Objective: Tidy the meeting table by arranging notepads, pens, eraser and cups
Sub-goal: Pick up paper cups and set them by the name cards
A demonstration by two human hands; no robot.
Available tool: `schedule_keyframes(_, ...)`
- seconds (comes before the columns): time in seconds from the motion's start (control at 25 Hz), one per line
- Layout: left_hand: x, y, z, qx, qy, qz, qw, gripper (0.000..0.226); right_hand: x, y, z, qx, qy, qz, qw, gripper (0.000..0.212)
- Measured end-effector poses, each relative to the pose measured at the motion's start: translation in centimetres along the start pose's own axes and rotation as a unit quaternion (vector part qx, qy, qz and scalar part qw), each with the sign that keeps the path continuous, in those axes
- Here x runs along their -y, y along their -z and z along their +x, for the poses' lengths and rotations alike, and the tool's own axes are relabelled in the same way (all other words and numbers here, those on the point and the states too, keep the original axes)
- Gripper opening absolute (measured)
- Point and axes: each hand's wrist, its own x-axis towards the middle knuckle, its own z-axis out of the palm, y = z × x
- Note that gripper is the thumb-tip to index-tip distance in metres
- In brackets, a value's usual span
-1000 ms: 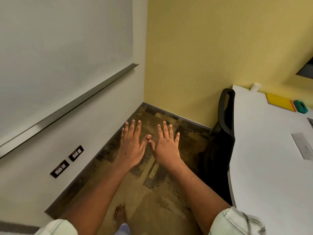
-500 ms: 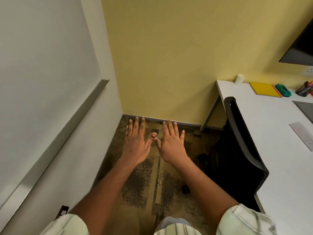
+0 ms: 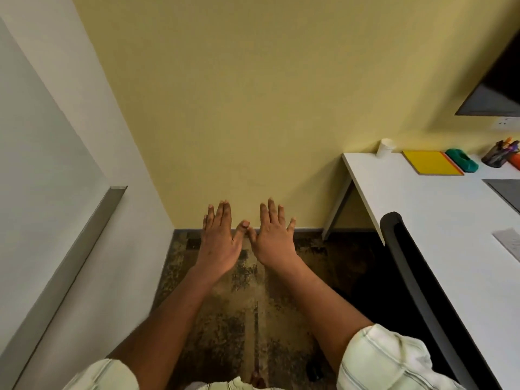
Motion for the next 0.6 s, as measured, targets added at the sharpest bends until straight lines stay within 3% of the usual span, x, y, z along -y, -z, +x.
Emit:
schedule_keyframes(0.28, -3.4, -4.7, 15.5, 0.006, -0.044, -0.064, 0.997, 0.096, -6.0, 2.2, 11.2, -0.039, -0.087, 0.0, 0.995, 0.071)
schedule_keyframes(0.6, -9.6, -10.5, 33.3, 0.086, -0.178, -0.091, 0.976, 0.09, -13.9, 4.9, 24.9, -0.094, -0.233, -0.004, 0.968, 0.072)
